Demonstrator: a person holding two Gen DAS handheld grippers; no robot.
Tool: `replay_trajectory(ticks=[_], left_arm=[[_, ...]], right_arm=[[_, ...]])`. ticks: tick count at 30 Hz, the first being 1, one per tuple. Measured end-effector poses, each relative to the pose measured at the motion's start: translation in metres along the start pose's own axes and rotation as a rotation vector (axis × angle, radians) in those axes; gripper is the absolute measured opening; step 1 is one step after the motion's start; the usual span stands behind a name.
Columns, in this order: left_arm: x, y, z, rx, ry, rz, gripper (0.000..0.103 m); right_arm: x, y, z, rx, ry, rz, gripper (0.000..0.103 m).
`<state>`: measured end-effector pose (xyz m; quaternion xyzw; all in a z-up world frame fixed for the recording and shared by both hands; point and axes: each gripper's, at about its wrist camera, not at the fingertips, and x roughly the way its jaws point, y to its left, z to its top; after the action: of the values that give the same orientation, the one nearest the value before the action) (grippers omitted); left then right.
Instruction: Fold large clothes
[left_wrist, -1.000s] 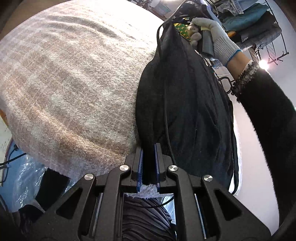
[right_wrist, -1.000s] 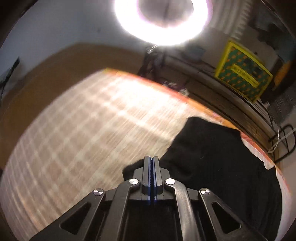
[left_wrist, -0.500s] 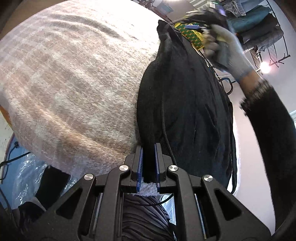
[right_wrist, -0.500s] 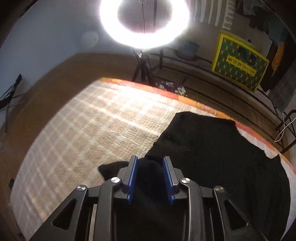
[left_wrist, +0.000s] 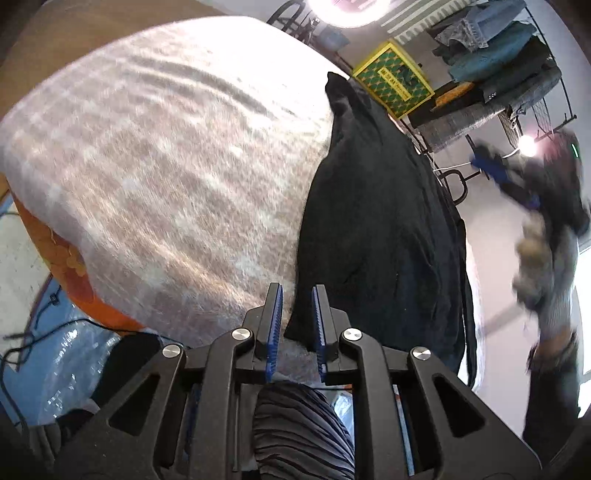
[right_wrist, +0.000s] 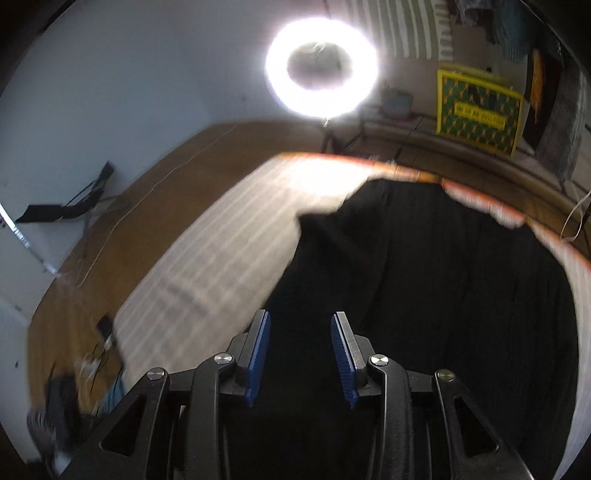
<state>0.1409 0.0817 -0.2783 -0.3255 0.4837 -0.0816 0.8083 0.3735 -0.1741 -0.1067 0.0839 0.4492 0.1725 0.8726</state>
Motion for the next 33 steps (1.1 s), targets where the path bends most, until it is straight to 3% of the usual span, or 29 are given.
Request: replay_trajectory(ticks=[1,5,11,17,21,27,31,33], left_arm=[[0.003,0.001,-0.001,-0.009,0.01,-0.006,0.014],[0.014,0.002,-0.006,-0.038,0.043,-0.019,0.031],[0.017,-0.007,-0.008,-0.003,0.044,0.001,0.031],[0.026,-0.018,-0.007,0.036,0.057,0.001,0.031],[0.036,-0.025,-0.008,0.049,0.091,-0.022,0.014],[0.034,-0.027,-0.012,0.039,0.075,-0.001,0.017],[0.035,-0.02,-0.011,-0.008,0.061,-0.044,0.02],[0.037,-0.022,-0.008,0.003,0.052,-0.039,0.009]], right_arm=[[-0.003,0.001,-0.013,0.0,0.009,0.006,0.036],[-0.001,0.0,-0.066,0.037,0.053,0.044,0.036],[0.023,0.006,-0.114,0.099,0.151,0.095,0.038],[0.032,0.033,-0.138,0.079,0.158,0.135,0.038],[0.041,0.041,-0.145,0.083,0.182,0.157,0.038],[0.061,0.038,-0.154,0.106,0.218,0.14,0.037],[0.059,0.036,-0.156,0.12,0.204,0.152,0.037],[0.059,0.036,-0.156,0.12,0.202,0.153,0.037]])
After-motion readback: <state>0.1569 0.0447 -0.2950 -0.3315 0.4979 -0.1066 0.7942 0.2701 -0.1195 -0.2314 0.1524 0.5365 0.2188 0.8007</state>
